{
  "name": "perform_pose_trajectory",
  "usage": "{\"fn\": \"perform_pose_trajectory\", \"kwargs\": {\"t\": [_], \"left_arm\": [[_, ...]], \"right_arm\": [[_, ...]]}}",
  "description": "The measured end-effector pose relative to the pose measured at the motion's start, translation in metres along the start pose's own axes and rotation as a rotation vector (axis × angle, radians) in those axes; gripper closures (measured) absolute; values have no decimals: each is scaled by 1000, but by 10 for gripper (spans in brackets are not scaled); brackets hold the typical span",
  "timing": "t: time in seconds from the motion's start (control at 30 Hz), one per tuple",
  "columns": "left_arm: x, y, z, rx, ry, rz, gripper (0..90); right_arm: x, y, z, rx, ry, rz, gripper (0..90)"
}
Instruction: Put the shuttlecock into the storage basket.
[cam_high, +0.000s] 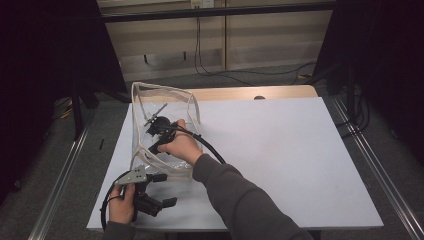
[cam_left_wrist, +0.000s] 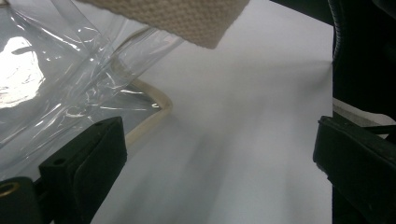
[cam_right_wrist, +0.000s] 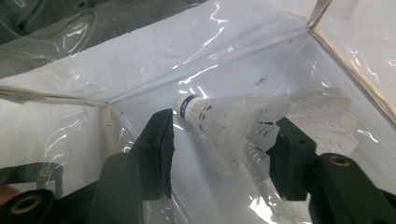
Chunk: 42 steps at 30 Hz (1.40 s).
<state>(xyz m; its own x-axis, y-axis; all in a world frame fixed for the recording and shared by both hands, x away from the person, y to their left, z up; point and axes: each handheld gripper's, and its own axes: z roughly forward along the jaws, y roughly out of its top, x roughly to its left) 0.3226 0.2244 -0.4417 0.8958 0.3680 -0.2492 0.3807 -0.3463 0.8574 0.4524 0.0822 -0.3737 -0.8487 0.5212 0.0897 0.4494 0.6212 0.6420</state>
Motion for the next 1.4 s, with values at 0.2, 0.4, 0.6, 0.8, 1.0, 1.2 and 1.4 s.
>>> {"fn": "perform_pose_trajectory", "kwargs": {"t": [0.2,0.4,0.6,0.8,1.0,1.2,1.4], "left_arm": [[0,0,0,2,5,7,29],[0,0,0,1,1,1,29],[0,1,0,6,1,4,29],[1,1,0,10,6,18,29],[-1,1,1,6,-1,7,29],[-1,1,1,4,0,7,29],[-2,1,2,4,-3,4,29]], "right_arm": [[-2,0,-3,3,-15,17,394],[-5,1,-9,-6,-31,22,365],[-7,1,-14,-14,-31,43,311],[-7,3,-24,-31,-30,42,285],[-7,3,-32,-42,-35,47,261],[-5,5,-40,-51,-29,46,260],[-4,7,-48,-68,-22,52,230]]}}
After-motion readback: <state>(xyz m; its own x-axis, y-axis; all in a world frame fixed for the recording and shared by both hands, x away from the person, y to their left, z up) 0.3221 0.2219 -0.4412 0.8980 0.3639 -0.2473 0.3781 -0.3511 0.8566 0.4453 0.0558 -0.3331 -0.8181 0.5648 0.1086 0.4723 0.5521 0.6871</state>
